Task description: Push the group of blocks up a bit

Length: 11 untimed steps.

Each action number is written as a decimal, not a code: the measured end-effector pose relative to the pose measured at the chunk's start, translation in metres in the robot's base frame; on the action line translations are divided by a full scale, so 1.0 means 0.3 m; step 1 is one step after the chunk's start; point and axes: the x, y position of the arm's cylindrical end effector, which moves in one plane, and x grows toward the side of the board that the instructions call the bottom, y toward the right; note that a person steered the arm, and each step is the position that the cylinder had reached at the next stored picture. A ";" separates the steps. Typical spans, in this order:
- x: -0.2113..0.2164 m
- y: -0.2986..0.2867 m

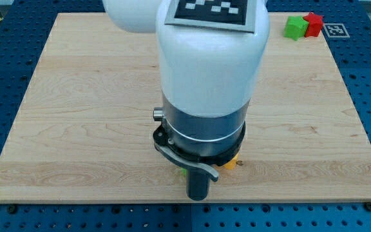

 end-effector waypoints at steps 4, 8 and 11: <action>-0.002 0.053; -0.027 -0.019; -0.100 0.035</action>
